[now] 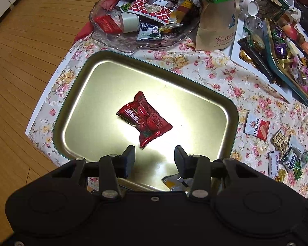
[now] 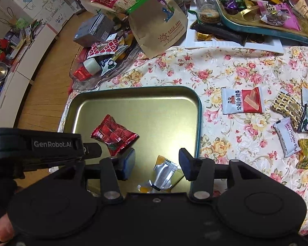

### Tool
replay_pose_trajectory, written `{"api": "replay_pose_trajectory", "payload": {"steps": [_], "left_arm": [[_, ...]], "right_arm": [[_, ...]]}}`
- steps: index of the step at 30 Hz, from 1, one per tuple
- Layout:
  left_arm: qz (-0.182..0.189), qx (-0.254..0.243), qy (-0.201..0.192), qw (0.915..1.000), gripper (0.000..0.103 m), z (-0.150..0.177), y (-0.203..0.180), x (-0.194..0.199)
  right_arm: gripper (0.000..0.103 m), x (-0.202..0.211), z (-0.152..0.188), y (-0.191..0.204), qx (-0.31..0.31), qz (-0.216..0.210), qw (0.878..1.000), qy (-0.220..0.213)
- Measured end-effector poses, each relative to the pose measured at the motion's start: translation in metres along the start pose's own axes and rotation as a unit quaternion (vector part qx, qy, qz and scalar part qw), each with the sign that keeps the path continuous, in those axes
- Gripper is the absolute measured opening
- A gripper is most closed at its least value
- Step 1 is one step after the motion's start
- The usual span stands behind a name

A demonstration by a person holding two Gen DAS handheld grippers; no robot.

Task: Organize snacks
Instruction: 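Carry the red packet onto the gold tray and release it while the right tool drops the silver packet there, then move the right tool back over the snacks toward the green packet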

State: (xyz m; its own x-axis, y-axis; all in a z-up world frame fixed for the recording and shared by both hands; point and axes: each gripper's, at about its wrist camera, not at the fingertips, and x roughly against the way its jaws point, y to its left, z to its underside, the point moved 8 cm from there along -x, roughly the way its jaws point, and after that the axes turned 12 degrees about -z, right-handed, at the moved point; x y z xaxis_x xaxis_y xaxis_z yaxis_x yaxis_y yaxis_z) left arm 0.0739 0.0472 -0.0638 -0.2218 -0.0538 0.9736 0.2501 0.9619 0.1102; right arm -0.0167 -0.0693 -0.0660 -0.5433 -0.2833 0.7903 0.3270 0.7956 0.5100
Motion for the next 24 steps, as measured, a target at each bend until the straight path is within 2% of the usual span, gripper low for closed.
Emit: {"api": "replay_pose_trajectory", "payload": {"steps": [15, 24], "left_arm": [[0.003, -0.011, 0.0, 0.9999, 0.05, 0.002, -0.007, 0.002], [0.007, -0.026, -0.007, 0.9996, 0.05, 0.004, -0.017, 0.006]], "right_arm": [[0.05, -0.002, 0.001, -0.008, -0.008, 0.014, 1.0, 0.009], [0.052, 0.005, 0.0, -0.022, -0.018, 0.035, 0.999, 0.005]]}}
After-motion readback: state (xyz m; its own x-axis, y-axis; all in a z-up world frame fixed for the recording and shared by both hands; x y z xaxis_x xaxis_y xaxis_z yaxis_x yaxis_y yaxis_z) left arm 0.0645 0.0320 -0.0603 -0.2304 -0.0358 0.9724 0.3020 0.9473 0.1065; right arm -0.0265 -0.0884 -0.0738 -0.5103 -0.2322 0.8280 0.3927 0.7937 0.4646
